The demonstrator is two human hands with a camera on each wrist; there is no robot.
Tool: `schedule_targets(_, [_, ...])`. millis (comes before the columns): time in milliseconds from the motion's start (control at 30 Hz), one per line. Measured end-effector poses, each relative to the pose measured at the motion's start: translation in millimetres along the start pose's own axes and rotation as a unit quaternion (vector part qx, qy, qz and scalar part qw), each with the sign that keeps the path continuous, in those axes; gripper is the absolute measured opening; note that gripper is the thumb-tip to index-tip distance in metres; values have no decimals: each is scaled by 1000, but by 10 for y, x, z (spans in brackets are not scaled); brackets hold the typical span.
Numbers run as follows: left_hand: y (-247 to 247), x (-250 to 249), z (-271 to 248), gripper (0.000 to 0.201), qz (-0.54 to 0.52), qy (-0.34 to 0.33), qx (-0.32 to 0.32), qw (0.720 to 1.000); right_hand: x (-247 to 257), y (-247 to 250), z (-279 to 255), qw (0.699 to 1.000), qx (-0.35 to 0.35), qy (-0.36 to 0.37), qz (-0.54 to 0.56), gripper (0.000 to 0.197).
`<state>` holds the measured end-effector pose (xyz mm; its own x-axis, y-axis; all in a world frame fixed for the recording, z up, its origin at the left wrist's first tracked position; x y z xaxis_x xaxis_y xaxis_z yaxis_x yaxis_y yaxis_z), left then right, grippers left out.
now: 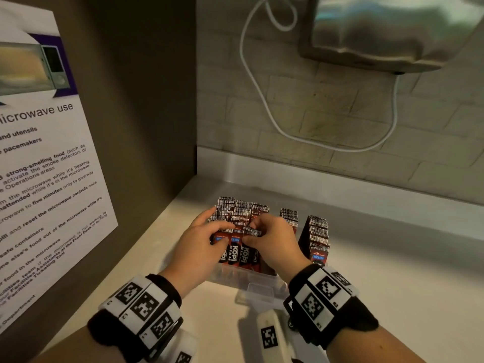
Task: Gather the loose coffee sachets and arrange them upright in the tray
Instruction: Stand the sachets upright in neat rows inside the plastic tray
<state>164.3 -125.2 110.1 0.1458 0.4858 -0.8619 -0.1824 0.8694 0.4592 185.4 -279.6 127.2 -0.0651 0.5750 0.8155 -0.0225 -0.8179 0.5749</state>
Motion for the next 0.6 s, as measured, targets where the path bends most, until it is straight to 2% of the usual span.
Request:
schedule_targets(333, [15, 36, 16, 26, -14, 12, -5, 1000, 23, 340, 30, 993, -90, -14, 75, 23])
schedule_targets(600, [-4, -38, -5, 29, 14, 18, 10, 1000, 152, 949, 32, 964, -189, 7, 189, 21])
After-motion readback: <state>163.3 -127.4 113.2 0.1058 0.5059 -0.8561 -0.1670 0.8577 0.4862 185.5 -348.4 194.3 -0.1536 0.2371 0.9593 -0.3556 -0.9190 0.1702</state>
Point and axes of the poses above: each hand's wrist, its own z-axis towards the middle knuckle, its own y-axis out of the back of the hand, x = y × z, the point moved 6 cm from there along z, towards the middle knuckle, and after that the axes turned 3 degrees about -x, right-handed, at the moved point
